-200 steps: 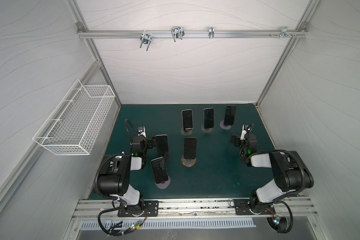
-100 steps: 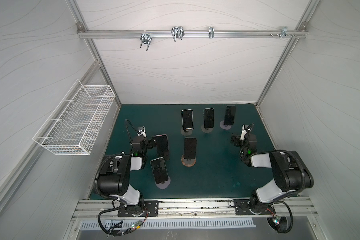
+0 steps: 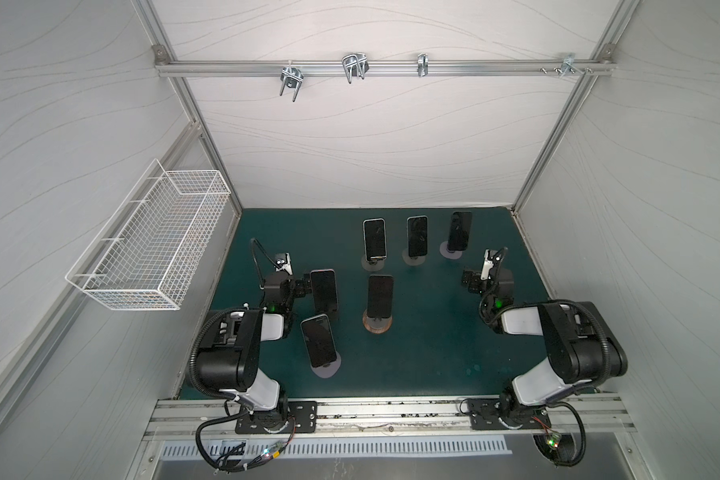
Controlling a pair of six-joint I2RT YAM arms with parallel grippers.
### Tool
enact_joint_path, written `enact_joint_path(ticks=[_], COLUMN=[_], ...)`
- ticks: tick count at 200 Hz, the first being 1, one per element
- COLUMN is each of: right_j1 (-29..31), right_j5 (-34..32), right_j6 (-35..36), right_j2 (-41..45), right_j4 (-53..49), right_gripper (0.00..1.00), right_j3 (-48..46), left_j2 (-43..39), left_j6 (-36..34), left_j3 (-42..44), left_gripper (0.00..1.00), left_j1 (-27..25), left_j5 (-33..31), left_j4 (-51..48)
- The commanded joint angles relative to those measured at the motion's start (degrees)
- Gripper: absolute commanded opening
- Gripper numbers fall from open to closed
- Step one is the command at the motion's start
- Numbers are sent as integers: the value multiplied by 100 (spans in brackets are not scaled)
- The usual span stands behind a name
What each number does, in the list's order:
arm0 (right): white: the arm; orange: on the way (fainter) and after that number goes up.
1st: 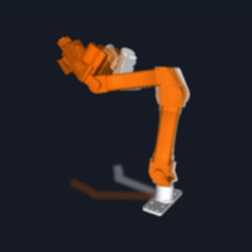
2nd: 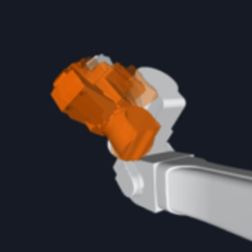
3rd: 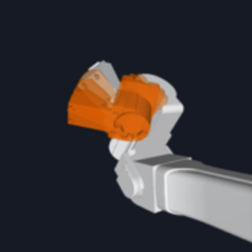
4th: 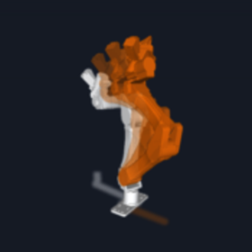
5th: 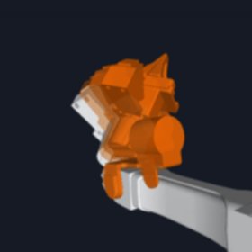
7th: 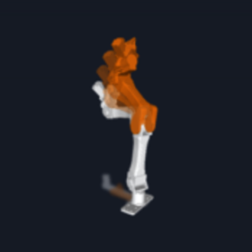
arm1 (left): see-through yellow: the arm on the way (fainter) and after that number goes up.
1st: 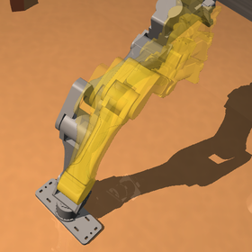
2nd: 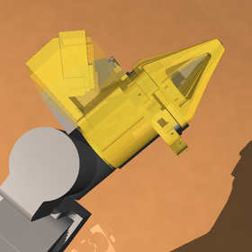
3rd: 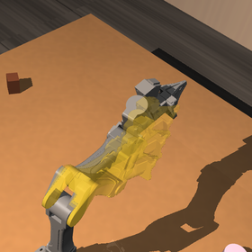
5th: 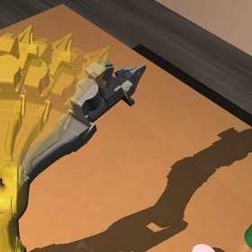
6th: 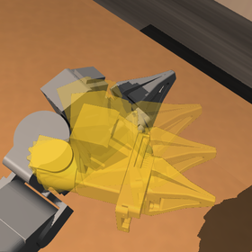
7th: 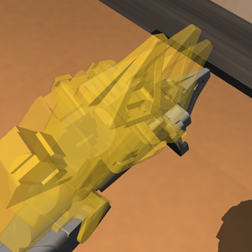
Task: Remove the phone from the phone stand
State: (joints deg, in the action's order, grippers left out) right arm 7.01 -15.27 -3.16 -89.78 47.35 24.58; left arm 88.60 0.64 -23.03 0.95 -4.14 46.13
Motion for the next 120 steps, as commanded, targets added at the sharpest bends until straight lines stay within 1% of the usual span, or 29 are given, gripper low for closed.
enact_joint_path(ticks=[1,20,52,80,95,103,120], right_j1=[-8,-9,-6,-11,-62,-58,-161], right_j5=[49,50,50,4,246,215,271], right_j6=[41,28,31,39,89,85,-13], right_j2=[15,13,14,89,327,576,1246], right_j4=[-43,-43,-39,1,-52,-320,-1305], right_gripper=[99,99,99,99,99,99,99], right_j3=[-24,-24,-24,-67,-143,-111,114], left_j2=[33,-92,-197,-309,-444,-544,-696], left_j6=[-10,40,60,40,100,160,315], left_j3=[-150,-220,-571,-660,-791,-877,-996], left_gripper=[100,100,100,100,100,100,100], left_j1=[-25,-1,28,101,182,263,510], left_j5=[-60,-94,-27,278,386,469,852], left_j4=[170,-34,-790,-989,-1324,-1569,-1873])
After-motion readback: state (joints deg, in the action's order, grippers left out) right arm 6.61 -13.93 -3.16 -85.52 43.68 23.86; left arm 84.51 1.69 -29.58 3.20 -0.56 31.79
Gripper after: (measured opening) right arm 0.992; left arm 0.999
